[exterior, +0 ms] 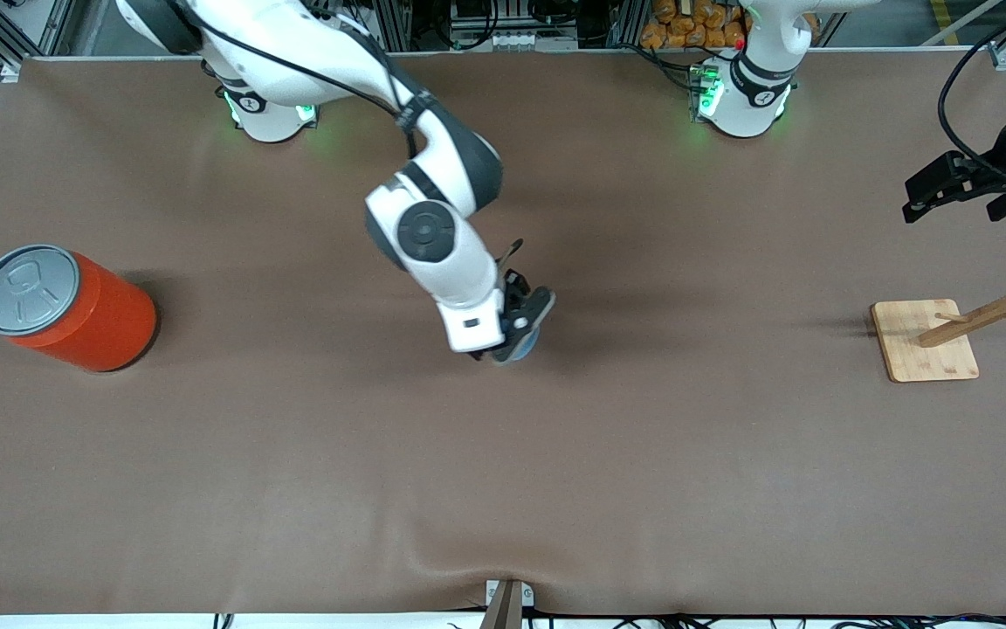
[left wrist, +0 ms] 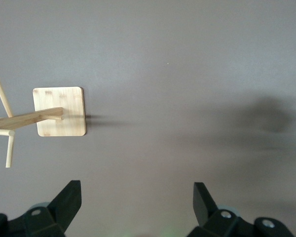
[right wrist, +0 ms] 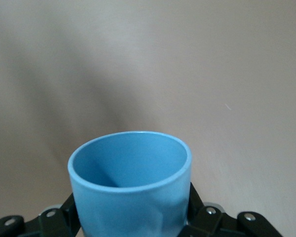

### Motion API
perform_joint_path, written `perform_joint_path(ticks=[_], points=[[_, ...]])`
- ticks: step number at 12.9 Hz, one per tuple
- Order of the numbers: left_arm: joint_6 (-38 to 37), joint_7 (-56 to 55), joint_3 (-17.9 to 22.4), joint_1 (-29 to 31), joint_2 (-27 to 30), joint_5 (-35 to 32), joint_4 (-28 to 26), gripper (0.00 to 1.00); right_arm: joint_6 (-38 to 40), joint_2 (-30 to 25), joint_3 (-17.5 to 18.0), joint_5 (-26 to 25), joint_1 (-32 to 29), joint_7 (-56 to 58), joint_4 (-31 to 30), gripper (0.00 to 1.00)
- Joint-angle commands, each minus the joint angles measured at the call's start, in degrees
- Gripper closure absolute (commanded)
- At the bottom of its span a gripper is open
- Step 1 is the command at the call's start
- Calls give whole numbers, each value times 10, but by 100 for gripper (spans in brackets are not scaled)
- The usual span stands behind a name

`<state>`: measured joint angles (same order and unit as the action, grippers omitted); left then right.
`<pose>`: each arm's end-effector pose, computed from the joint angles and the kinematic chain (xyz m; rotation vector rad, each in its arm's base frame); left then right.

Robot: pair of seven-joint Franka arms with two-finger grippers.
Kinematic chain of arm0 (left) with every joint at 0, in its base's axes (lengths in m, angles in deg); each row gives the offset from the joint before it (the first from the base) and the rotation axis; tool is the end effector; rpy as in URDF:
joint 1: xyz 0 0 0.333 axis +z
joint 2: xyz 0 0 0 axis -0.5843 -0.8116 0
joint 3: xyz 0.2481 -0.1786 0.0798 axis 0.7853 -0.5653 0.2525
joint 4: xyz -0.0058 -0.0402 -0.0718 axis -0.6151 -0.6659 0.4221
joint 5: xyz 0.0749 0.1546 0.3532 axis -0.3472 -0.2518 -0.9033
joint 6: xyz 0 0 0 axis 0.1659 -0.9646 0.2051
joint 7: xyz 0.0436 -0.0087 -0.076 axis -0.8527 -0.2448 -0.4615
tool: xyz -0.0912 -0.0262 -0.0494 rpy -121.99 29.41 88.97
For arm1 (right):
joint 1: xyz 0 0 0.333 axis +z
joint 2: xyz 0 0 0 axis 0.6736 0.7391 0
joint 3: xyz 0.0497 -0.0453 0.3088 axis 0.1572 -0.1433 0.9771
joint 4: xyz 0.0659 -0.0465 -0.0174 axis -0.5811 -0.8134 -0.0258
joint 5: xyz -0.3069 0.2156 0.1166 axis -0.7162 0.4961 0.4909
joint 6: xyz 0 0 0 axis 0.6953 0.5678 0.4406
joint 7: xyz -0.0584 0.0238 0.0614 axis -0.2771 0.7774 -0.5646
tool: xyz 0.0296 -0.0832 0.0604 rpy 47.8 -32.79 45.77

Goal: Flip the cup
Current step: 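Lift the blue cup with the right gripper toward the table middle, then hold the cup with the right gripper while the left gripper reaches it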

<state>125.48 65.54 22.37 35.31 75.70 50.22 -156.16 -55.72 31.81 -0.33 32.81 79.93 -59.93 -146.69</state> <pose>0.5453 -0.0359 0.6451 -3.1238 -0.0092 0.0142 0.5603 0.5166 0.3077 -2.5533 -1.5049 -0.2157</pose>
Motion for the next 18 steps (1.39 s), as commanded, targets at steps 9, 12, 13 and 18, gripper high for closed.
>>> perform_joint_path(ticks=[9,12,13,18], points=[[40,9,-4,7,-47,43,-44,0,-43,107,-23,-106,111,36,53,86],[66,7,-4,6,-83,102,-80,0,-43,115,-23,-107,115,35,53,86],[72,4,-4,6,-97,131,-93,0,-42,115,-24,-110,116,35,53,84],[152,9,-8,7,-139,250,-155,0,-44,114,-23,-131,120,35,51,0]])
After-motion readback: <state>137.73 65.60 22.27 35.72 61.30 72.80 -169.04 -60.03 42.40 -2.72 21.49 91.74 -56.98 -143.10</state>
